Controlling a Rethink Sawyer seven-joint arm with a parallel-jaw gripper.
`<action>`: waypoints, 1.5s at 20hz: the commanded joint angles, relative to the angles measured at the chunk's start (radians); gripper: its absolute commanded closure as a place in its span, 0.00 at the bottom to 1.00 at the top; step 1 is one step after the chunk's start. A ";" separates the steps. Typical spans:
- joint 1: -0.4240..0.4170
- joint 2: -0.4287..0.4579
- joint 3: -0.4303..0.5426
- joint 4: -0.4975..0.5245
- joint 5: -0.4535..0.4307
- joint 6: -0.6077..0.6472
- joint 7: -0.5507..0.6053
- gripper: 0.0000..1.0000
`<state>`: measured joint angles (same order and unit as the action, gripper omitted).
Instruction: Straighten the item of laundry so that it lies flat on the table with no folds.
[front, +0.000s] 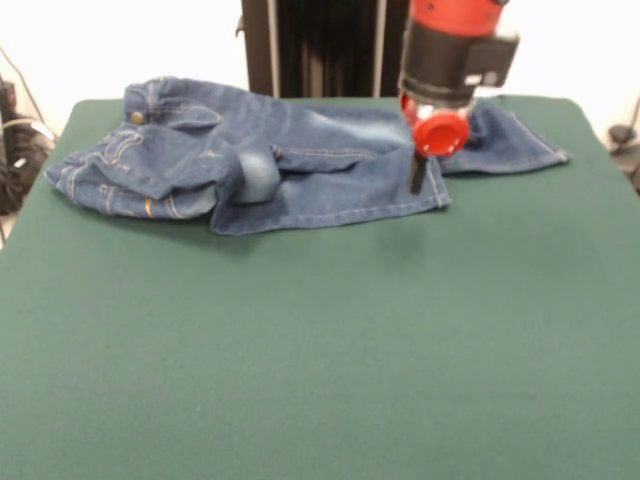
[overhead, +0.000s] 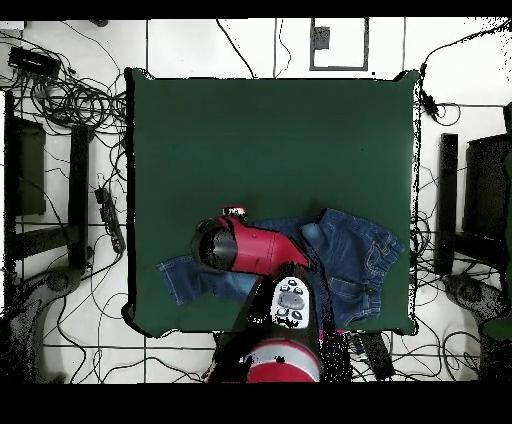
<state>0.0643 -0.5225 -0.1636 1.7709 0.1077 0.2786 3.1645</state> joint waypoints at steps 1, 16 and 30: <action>0.000 -0.136 0.151 0.019 0.108 0.234 0.076 1.00; 0.055 0.062 0.083 -0.049 0.123 0.024 0.075 0.00; 0.047 -0.028 0.090 0.101 0.091 0.069 0.031 0.00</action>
<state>0.1029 -0.5378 -0.1395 1.7609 0.2064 0.2989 3.1645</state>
